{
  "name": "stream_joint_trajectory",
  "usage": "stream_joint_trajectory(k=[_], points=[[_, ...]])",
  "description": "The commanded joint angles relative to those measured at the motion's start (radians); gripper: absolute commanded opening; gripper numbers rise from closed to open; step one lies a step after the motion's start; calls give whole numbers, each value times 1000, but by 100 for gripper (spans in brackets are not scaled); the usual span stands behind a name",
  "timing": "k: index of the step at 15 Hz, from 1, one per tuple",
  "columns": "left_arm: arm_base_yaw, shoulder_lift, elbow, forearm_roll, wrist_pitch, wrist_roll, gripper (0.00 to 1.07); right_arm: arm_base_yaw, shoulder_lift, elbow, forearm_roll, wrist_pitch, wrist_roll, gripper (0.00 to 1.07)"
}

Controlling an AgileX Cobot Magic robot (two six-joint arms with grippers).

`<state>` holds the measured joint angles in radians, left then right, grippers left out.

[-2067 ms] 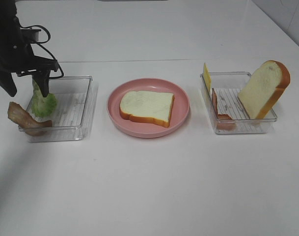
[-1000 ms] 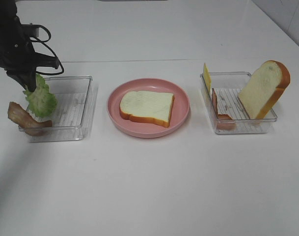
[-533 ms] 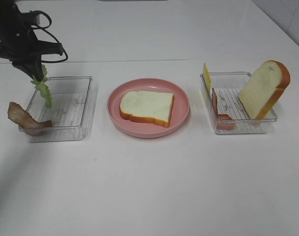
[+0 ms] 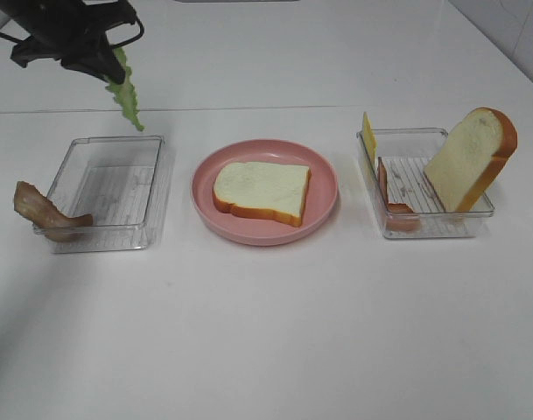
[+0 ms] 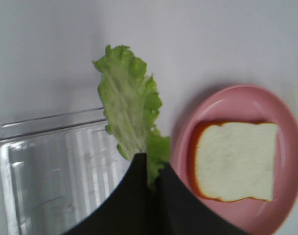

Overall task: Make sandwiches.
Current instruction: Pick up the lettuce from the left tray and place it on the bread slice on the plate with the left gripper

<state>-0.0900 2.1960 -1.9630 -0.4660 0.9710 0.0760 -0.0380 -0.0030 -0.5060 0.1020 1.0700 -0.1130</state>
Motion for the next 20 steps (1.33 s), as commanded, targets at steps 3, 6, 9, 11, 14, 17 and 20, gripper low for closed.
stream_joint_trajectory(k=[3,6,9,11,14,17,20], points=[[-28,13,-2,-334,-83,122,0,-5,-14,3,-1,-9,-5,76],[-112,66,0,-452,-139,207,0,-5,-13,3,-1,-9,-5,76],[-182,110,-1,-541,-173,292,0,-5,-13,3,-1,-9,-5,76],[-223,145,-1,-617,-162,331,0,-5,-13,3,-1,-9,-5,76],[-257,190,-1,-690,-125,346,0,-5,-13,3,-1,-9,-5,76],[-263,229,0,-681,-28,353,0,-5,-13,3,-1,-9,-5,76],[-263,257,0,-614,69,353,0,-5,-13,3,-1,-9,-5,76]])
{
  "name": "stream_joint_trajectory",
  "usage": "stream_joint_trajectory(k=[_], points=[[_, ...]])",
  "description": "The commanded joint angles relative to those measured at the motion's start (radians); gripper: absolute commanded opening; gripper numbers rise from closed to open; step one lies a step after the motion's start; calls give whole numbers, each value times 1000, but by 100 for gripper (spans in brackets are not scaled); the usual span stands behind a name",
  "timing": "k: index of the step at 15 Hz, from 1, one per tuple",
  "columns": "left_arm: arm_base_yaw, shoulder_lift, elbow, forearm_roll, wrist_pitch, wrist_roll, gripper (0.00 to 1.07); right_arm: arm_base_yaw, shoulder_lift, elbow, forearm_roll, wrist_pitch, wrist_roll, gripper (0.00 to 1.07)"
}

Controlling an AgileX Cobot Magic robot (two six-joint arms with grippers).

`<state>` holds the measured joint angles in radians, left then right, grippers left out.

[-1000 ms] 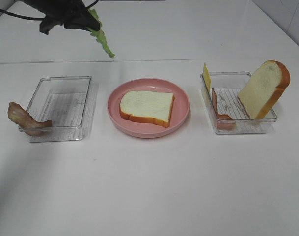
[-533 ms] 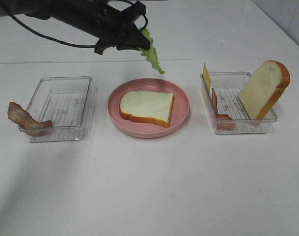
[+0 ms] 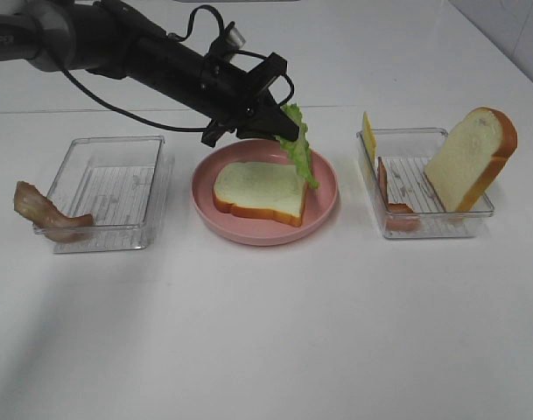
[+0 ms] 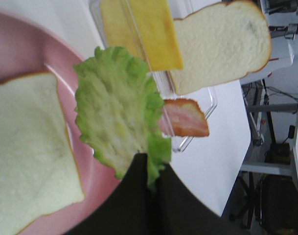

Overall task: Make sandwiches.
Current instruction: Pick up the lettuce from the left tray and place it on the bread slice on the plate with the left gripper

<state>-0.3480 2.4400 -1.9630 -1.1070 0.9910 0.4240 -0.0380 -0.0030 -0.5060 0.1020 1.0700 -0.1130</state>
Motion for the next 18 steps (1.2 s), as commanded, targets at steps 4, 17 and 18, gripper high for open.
stream_joint_trajectory(k=[4,17,18], points=[[0,22,0,131,-25,5,0,-5,-13,3,-1,-9,-5,76],[27,20,0,326,-66,-138,2,-5,-13,3,-1,-9,-5,76],[27,20,0,340,-70,-154,9,-5,-13,3,-1,-9,-5,76]])
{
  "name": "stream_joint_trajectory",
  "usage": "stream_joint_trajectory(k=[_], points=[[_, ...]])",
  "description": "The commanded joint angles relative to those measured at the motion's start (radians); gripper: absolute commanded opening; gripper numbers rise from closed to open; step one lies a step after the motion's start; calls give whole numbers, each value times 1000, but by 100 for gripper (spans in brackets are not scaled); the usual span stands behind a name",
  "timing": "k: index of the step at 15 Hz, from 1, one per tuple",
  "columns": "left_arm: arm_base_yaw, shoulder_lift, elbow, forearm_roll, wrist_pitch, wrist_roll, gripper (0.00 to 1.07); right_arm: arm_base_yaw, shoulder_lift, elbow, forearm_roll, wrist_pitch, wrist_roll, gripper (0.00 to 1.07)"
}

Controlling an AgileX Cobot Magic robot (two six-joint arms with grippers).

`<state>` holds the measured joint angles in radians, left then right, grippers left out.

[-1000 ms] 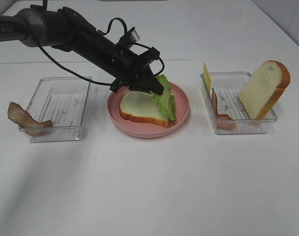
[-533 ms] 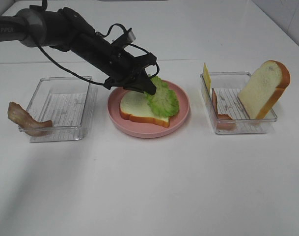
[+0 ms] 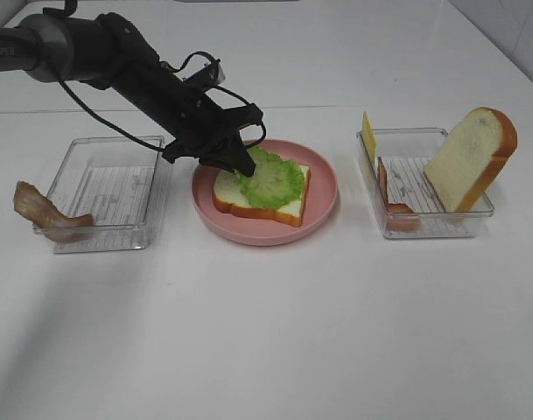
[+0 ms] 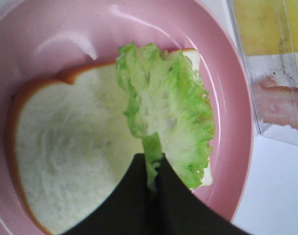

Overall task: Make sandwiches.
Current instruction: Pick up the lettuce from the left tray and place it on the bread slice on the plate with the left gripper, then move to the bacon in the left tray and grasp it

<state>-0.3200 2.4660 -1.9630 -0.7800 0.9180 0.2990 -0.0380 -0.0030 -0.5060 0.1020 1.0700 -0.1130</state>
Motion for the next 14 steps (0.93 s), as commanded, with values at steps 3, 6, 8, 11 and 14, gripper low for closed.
stream_joint_trajectory(k=[3,6,8,11,14], points=[[-1,-9,0,25,-1,-31,61,-5,-13,3,-1,-9,-5,76],[-1,-41,0,50,14,-31,78,-5,-13,3,-1,-9,-5,76],[-1,-89,0,154,14,-57,78,-5,-13,3,-1,-9,-5,76],[-1,-162,0,376,47,-184,78,-5,-13,3,-1,-9,-5,76],[-1,-217,0,602,154,-293,78,-5,-13,3,-1,-9,-5,76]])
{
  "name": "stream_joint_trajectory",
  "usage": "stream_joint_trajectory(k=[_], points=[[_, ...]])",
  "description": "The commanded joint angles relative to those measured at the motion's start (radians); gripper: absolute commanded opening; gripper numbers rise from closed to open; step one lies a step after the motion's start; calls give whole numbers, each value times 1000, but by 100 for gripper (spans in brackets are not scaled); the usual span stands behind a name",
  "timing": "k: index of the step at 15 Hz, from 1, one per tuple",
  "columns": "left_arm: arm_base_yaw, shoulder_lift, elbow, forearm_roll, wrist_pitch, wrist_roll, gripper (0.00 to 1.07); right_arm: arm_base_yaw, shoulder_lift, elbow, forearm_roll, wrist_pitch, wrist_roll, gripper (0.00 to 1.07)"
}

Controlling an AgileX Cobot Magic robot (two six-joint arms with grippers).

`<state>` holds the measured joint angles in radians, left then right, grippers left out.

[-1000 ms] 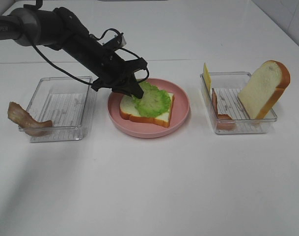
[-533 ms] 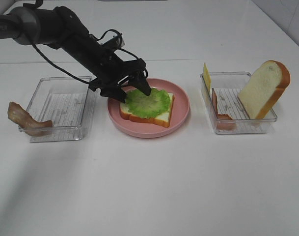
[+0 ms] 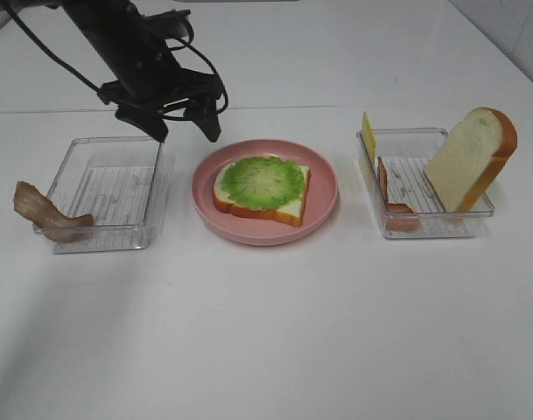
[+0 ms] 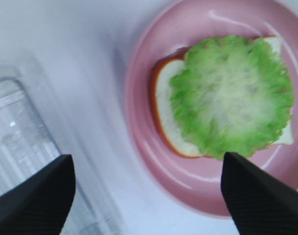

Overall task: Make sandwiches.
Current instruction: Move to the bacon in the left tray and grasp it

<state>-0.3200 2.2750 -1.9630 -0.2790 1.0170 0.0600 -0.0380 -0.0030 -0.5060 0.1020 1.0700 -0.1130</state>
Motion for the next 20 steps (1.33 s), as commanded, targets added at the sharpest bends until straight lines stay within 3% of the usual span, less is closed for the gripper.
stream_joint_trajectory(k=[1,5,12,16,20], points=[[-1,-35,0,173,102,-60,78,-5,-13,3,-1,-9,-5,76],[-1,-35,0,319,273,-74,76,-5,-13,3,-1,-9,-5,76],[14,-77,3,353,271,-129,76,-5,-13,3,-1,-9,-5,76],[133,-188,159,317,270,-158,76,-5,-13,3,0,-9,-5,76],[193,-282,346,317,220,-195,76,-5,-13,3,0,-9,-5,76]])
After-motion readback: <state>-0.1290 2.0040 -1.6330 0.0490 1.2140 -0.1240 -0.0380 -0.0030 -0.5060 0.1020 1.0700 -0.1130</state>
